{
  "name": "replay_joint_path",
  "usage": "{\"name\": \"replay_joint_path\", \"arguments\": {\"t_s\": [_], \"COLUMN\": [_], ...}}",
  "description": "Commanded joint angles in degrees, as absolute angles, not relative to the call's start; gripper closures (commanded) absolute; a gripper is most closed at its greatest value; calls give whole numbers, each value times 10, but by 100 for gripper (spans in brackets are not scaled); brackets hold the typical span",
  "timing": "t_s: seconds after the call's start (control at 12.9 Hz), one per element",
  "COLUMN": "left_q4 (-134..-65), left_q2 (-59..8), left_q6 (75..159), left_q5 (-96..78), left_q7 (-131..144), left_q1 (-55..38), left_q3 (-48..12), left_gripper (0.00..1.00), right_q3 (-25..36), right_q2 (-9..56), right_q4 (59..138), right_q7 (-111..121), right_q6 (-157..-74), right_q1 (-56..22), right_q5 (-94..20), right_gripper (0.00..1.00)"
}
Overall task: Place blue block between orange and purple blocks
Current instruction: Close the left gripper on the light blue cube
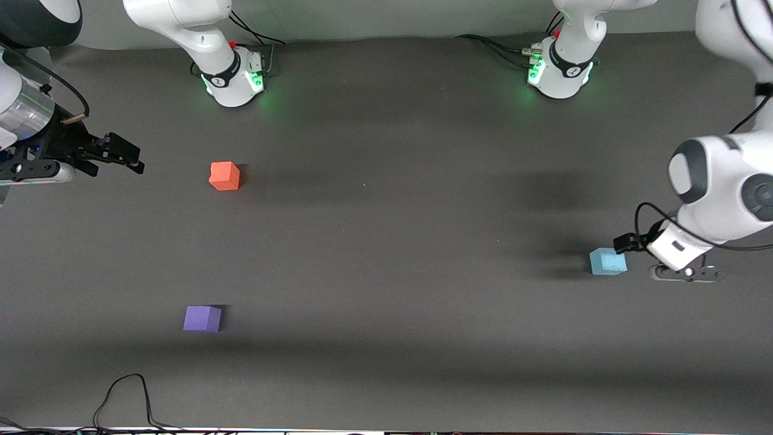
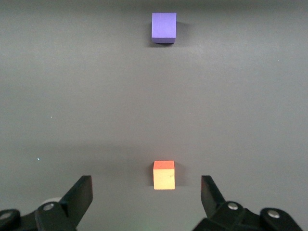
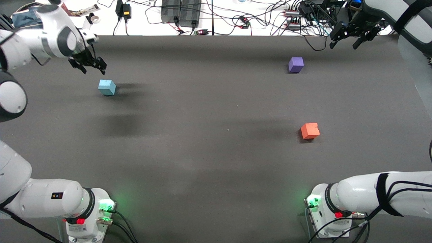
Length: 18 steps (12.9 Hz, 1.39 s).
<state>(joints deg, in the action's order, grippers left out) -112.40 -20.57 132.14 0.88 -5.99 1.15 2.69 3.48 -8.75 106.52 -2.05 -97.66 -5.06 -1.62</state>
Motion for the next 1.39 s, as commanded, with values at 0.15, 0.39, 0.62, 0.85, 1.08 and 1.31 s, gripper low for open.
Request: {"name": "replay_joint_path", "arguments": {"t_s": [0.15, 0.39, 0.62, 0.85, 1.08, 1.31], "left_q4": [-1173, -1181, -1180, -1173, -1151, -1078], "left_q2": [-254, -262, -266, -271, -264, -232], "left_q6": [1428, 1439, 1439, 1439, 1423, 1284], "left_q5": [12, 8, 4, 1, 1, 1], "left_q7": [-64, -59, -59, -57, -55, -56], "left_q1": [15, 11, 11, 11, 15, 16], "left_q3": [25, 24, 24, 23, 23, 24], "left_gripper": [0, 0, 35, 61, 61, 61], "right_q3": [38, 38, 38, 38, 38, 38], "right_q2": [-86, -86, -86, -86, -87, -87], "right_q4": [1062, 1062, 1062, 1062, 1062, 1062], "right_q7": [-9, -8, -8, -8, -8, -8], "right_q6": [-972, -972, -972, -971, -971, -970], "right_q1": [-53, -53, -53, -53, -53, -53], "right_q5": [-25, -25, -25, -25, -25, -25], "right_gripper": [0, 0, 0, 0, 0, 0]}}
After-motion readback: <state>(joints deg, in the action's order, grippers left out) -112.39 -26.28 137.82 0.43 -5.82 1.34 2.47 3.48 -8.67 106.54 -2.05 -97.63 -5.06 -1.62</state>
